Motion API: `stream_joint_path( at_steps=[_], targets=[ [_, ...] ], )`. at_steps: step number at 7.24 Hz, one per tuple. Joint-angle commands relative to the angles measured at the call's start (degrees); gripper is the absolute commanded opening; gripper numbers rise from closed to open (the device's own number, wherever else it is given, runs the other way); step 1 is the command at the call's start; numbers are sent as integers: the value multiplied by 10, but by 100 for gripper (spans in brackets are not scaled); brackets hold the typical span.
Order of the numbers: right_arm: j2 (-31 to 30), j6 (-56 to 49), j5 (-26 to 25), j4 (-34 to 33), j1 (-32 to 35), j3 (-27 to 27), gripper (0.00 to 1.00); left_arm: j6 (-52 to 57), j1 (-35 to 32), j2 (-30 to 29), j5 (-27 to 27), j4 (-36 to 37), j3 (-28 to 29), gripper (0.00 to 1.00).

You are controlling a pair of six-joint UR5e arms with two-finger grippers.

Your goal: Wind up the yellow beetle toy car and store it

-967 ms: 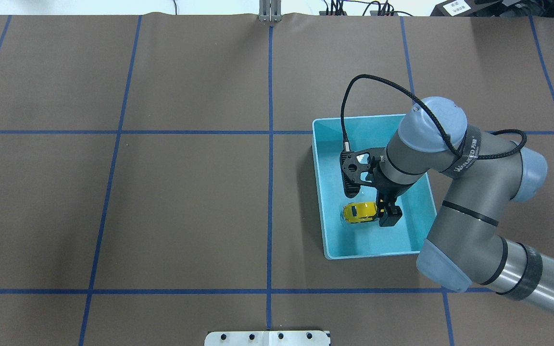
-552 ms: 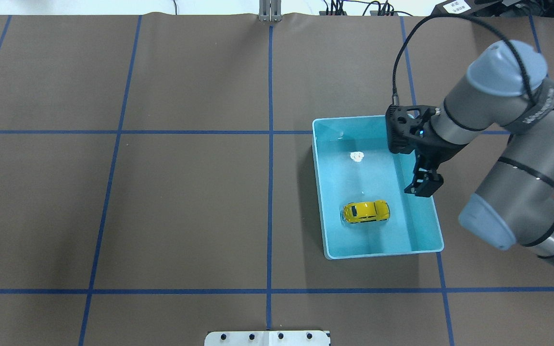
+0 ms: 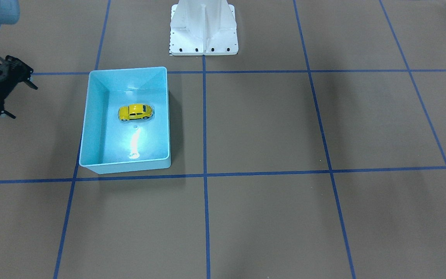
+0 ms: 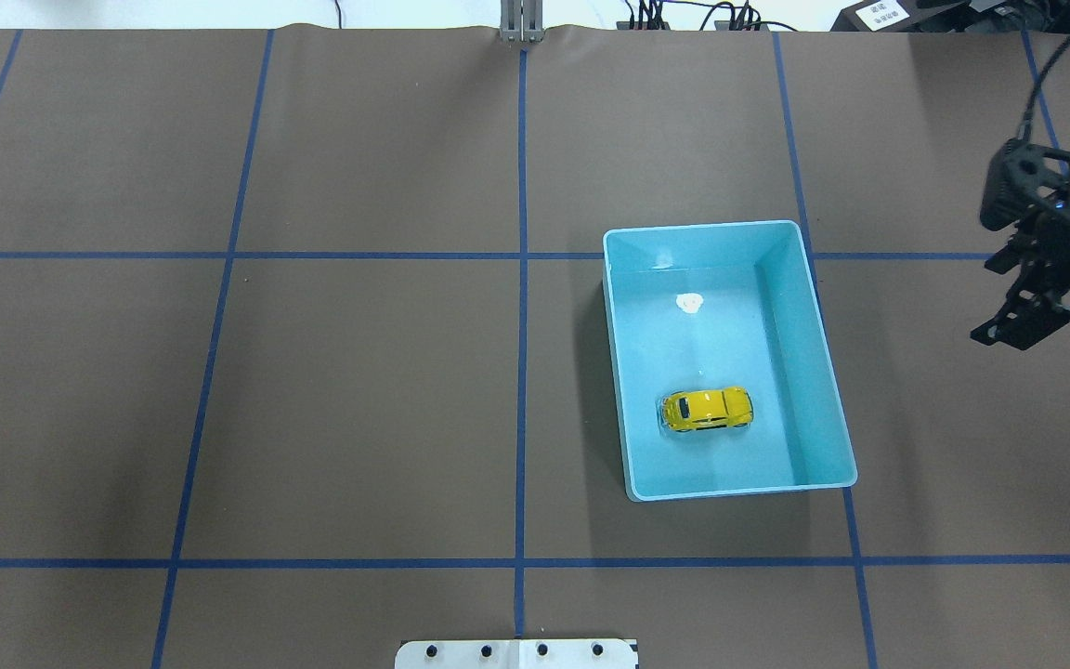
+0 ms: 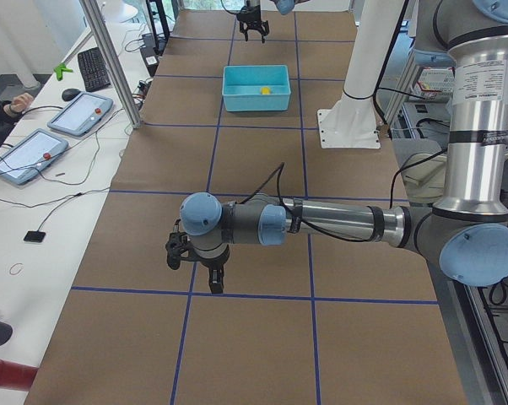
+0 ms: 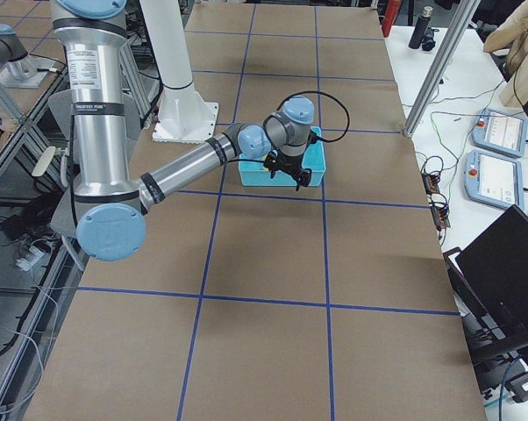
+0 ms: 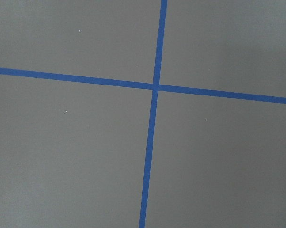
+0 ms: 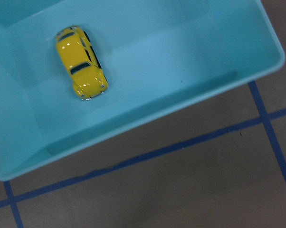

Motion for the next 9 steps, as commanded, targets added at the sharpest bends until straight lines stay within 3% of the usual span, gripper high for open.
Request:
stream_joint_path(
  at_steps=[1, 3, 5, 7, 9],
  targets=[
    [-60, 62, 4, -2, 91, -12, 100, 0, -1, 0, 0, 0, 1, 100],
    [-90, 193, 4, -7, 161, -40, 100, 0, 0, -1, -1, -1, -2, 100],
    [-94, 202, 4, -9, 227, -100, 100, -3, 1, -1, 0, 0, 7, 100],
    [-94, 229, -3, -10, 235, -115, 100, -1, 2, -4, -1, -2, 20, 100],
    [-94, 423, -3, -5, 238, -121, 100, -1, 2, -3, -1, -1, 20, 100]
  ],
)
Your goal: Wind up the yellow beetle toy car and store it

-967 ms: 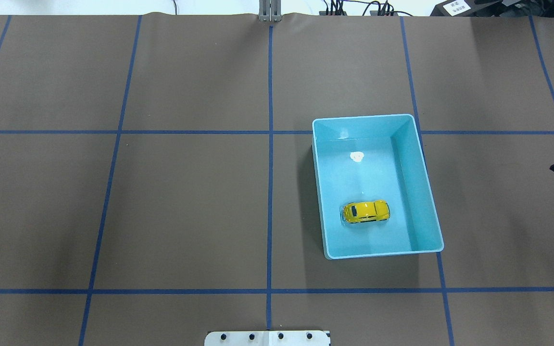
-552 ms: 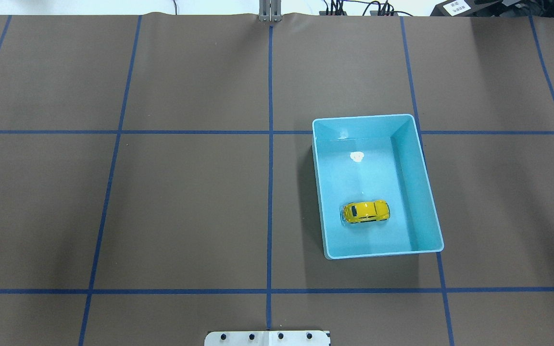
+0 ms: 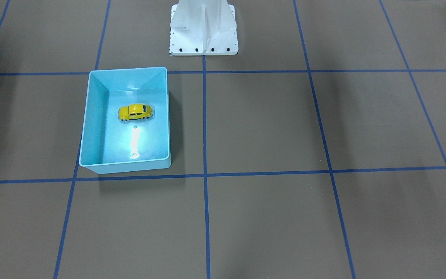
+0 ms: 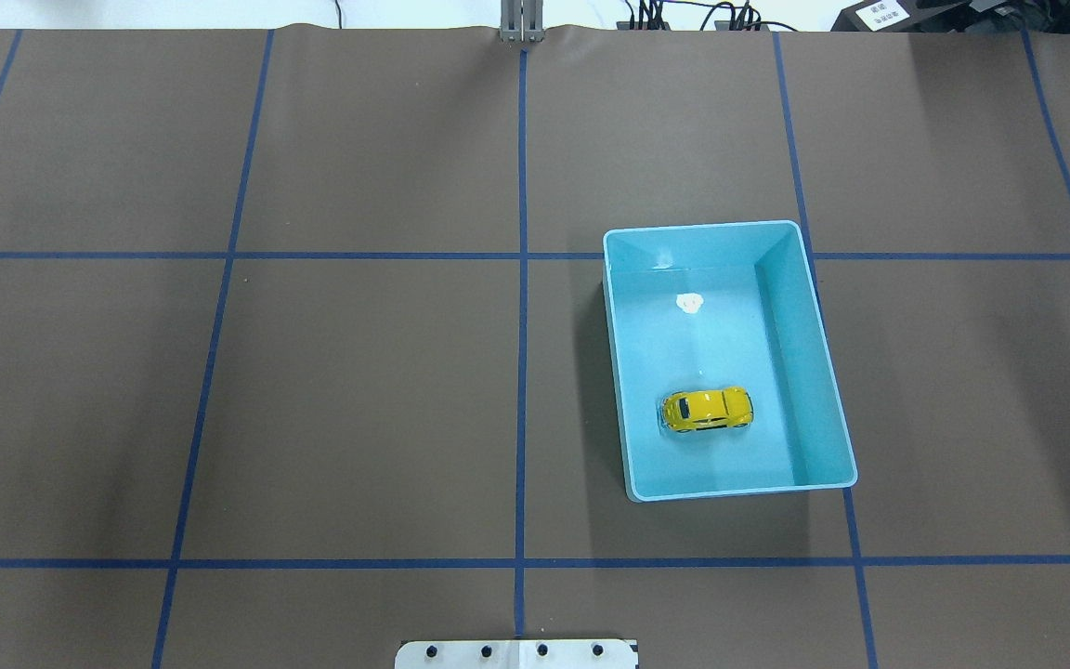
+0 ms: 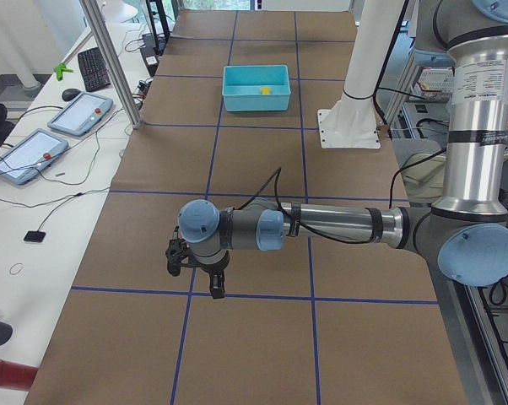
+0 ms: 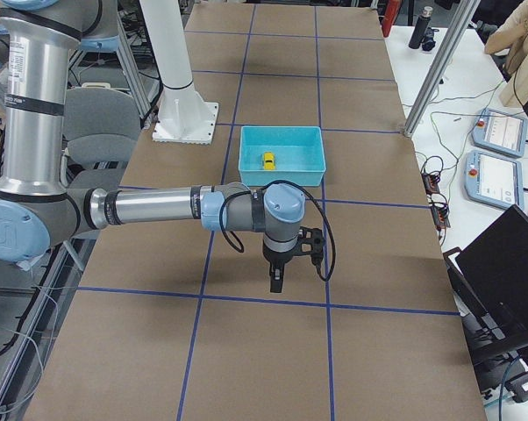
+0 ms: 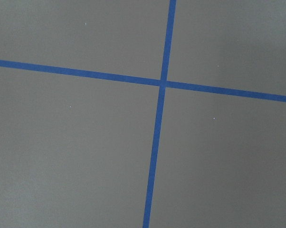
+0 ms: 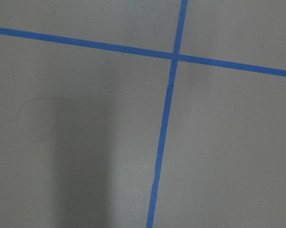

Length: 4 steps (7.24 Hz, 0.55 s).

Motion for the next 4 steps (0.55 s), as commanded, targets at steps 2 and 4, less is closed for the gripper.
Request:
stream_joint_path(
  at_steps=[2, 4],
  targets=[
    [-3, 111, 0, 4, 2, -11, 100, -3, 0, -2, 1, 1, 1, 100],
    [-4, 115, 4, 3, 2, -19, 100, -3, 0, -5, 2, 1, 8, 100]
  ],
)
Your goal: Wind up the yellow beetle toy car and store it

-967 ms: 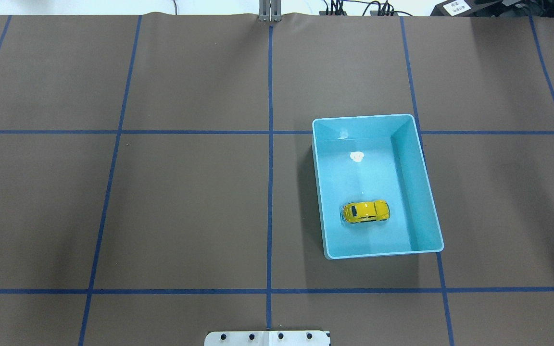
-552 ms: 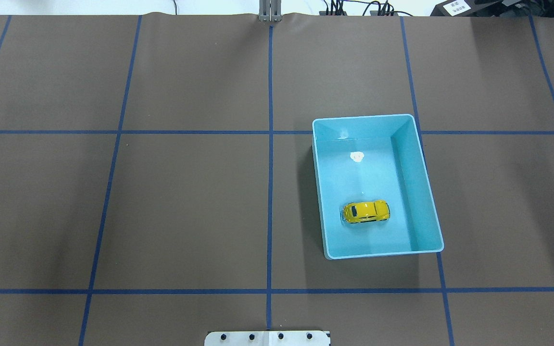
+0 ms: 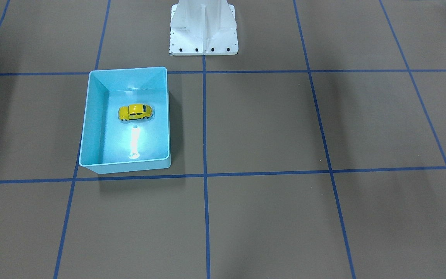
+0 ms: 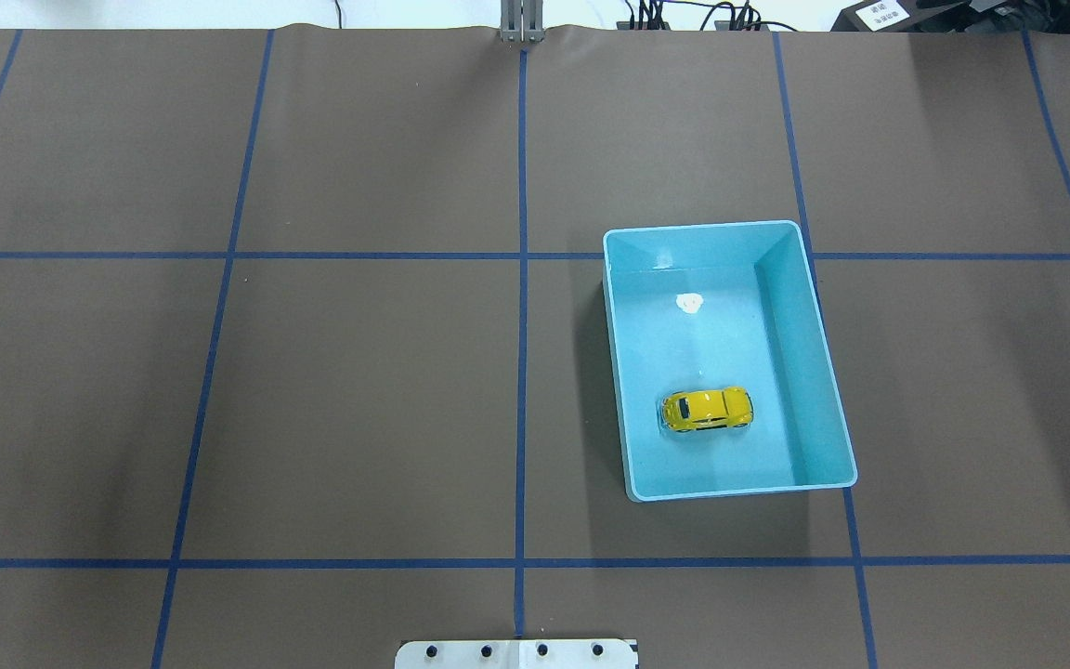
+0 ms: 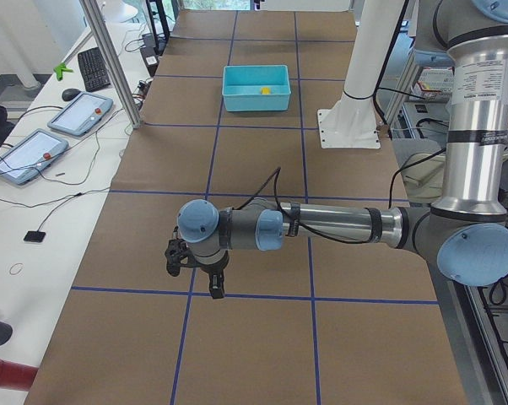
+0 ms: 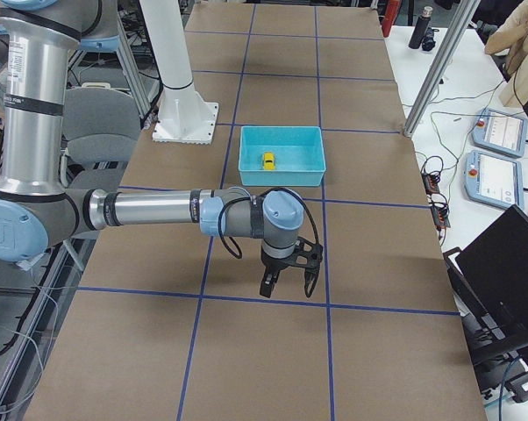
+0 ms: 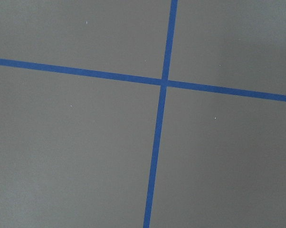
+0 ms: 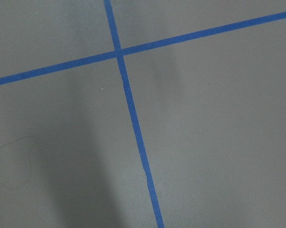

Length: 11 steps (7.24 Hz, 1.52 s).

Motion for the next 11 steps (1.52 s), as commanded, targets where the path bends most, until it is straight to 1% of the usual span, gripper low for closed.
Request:
stream_joint_path(
  at_steps=[1, 4, 7, 11],
  targets=[
    [8, 4, 1, 0, 0, -5, 100, 0, 0, 0, 0, 0, 4, 100],
    [9, -4, 7, 3, 0, 6, 100, 2, 0, 0, 0, 0, 7, 100],
    [22, -7, 5, 3, -1, 3, 100, 2, 0, 1, 0, 0, 10, 100],
    [23, -6, 6, 3, -1, 2, 100, 3, 0, 3, 0, 0, 10, 100]
  ],
)
